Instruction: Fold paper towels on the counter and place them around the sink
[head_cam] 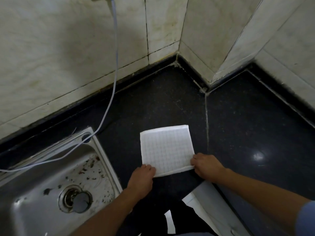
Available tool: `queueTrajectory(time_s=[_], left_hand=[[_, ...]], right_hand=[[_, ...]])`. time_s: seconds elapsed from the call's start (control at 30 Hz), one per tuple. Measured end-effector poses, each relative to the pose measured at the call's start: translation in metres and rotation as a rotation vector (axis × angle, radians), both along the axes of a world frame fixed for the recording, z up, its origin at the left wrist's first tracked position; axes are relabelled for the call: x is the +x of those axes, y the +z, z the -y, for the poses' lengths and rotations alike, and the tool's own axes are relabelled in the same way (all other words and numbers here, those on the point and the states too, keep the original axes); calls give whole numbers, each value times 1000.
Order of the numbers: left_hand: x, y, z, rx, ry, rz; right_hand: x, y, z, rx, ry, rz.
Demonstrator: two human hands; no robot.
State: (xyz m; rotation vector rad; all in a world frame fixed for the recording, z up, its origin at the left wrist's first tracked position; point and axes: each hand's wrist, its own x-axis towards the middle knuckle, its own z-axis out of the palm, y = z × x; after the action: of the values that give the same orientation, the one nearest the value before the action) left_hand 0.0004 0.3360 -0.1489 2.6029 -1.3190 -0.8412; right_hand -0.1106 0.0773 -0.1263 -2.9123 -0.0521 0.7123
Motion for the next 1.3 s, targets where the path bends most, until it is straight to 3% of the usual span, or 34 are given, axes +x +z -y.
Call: queueTrajectory(time_s=[0.1, 0.2, 0.37, 0.53, 0.83, 1.0, 1.1, 1.17, 1.3], left_hand=[[13, 7, -7, 43, 82, -208], [44, 22, -2, -62, 293, -336], [102, 34, 19, -287, 643, -270], [128, 20, 45, -232, 736, -192], [129, 1, 57, -19, 685, -115], [104, 14, 57, -201, 361, 181], [68, 14, 62, -171, 133, 201], [51, 9, 54, -128, 107, 173], [44, -11, 17, -133, 150, 186]], right_hand=[[4, 8, 9, 105, -145, -205], [24, 23, 26, 193, -295, -187], [81, 32, 50, 231, -545, 25], [113, 15, 54, 146, -596, 19], [116, -4, 59, 56, -571, -64], [103, 8, 38, 54, -355, 221], [90, 1, 1, 139, -152, 161], [80, -14, -16, 158, -77, 136], [49, -32, 7, 157, -151, 175]])
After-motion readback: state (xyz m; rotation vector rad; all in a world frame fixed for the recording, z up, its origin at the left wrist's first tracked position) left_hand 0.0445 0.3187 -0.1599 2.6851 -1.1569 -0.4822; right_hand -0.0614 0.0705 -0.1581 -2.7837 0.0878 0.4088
